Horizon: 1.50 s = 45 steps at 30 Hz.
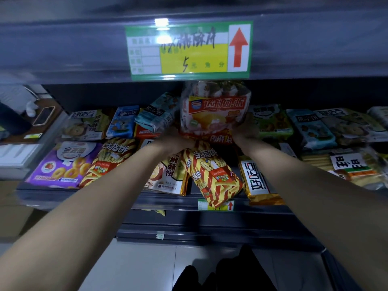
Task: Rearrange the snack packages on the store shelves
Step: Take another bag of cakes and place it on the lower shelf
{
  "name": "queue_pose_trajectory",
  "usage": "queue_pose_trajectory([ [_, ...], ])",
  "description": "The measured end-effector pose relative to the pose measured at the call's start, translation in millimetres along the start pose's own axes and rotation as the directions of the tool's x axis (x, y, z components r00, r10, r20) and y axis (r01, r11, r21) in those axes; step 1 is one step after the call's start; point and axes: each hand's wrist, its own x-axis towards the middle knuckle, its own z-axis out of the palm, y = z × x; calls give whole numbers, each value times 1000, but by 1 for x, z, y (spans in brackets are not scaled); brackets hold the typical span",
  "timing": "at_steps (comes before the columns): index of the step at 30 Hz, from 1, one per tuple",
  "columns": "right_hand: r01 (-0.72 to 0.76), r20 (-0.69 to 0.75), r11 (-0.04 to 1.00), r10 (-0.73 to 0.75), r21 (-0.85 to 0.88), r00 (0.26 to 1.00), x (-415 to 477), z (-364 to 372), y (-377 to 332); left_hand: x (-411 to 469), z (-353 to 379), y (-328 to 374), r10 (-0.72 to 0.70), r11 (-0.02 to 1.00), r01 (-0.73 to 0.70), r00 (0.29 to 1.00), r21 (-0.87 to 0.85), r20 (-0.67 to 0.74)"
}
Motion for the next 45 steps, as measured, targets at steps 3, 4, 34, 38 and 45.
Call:
queue_pose_trajectory([
  [3, -7, -12, 998, 6, -69, 1000, 1, -2, 2, -3, -11, -11, -77, 997, 77, 997, -3, -21],
  [4, -8, -3, 997, 7, -72, 1000, 1, -3, 4, -4, -14, -14, -101, 995, 101, 994, -11, -34],
  [34, -48, 528, 995, -4, 84, 849, -89, -3, -50, -44, -80, -74, -113, 959, 237, 826, 158, -551],
  [38, 41, 419, 999, -51, 32, 907, -93, -12, -51, -56, -58, -33, 119, 975, -38, 923, 220, -366],
  [45, 79, 360, 996, -56, -50, 931, -96, -45, -46, -45, -28, 11, 220, 972, -198, 956, 127, -196],
])
